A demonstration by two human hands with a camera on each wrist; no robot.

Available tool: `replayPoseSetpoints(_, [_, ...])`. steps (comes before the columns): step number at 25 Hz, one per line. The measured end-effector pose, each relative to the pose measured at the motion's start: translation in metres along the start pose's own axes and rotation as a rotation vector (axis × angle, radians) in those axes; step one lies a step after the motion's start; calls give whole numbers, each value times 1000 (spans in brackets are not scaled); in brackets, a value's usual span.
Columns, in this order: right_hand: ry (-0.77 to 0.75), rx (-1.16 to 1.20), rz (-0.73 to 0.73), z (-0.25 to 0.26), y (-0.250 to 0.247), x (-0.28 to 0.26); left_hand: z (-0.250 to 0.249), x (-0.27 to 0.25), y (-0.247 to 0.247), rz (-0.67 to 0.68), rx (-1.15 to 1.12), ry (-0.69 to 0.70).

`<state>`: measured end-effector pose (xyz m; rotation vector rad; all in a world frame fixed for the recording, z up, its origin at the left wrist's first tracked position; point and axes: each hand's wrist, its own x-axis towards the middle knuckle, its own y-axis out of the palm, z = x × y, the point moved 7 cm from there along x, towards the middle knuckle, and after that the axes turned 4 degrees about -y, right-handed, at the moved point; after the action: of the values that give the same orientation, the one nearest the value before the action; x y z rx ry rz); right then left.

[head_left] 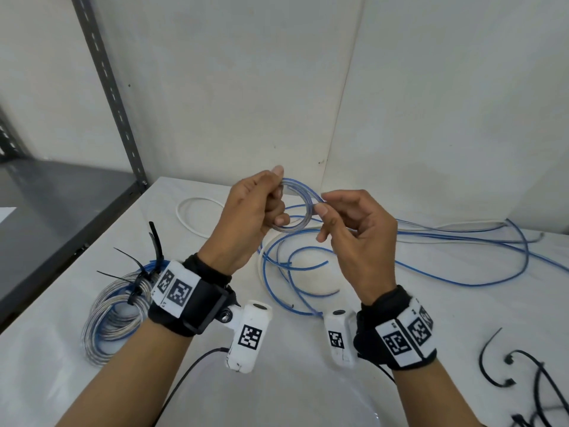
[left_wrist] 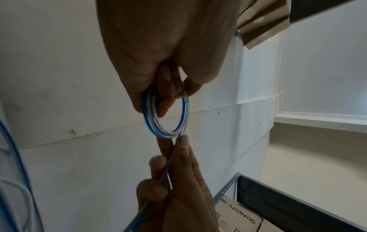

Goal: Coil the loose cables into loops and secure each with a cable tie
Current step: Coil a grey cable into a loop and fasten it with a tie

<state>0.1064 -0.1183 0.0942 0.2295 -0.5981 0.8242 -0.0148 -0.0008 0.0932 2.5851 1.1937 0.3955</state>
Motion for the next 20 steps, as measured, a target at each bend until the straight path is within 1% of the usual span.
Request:
replayPoseSetpoints(4, [54, 110, -10, -1, 11, -7, -3, -4, 4, -54, -145, 18])
replayPoseSetpoints(6, [70, 148, -16, -1, 11, -7, 0, -4, 4, -61, -159, 7])
replayPoseSetpoints(8, [55, 118, -27, 0, 6, -4, 5, -2, 5, -48, -112, -17])
replayPoseSetpoints(10, [36, 59, -25, 0, -2, 1, 6, -2, 6, 16, 29, 0])
replayPoseSetpoints(11, [30, 30, 0, 0, -7, 4, 3, -2, 7, 65, 148, 43])
replayPoseSetpoints(13, [27, -15, 104, 1, -13, 9, -6, -6, 7, 158, 444, 150])
replayPoseSetpoints(14, [31, -43, 163, 1, -16, 11, -9, -7, 6, 199, 564, 175])
replayPoseSetpoints(15, [39, -78, 215, -1, -19, 12, -8, -7, 3, 228, 639, 154])
replayPoseSetpoints(18, [35, -174, 334, -4, -15, 8, 2, -8, -5, 302, 748, -13])
replayPoseSetpoints(20, [21, -190, 333, -3, -10, 7, 2, -9, -7, 301, 799, -45])
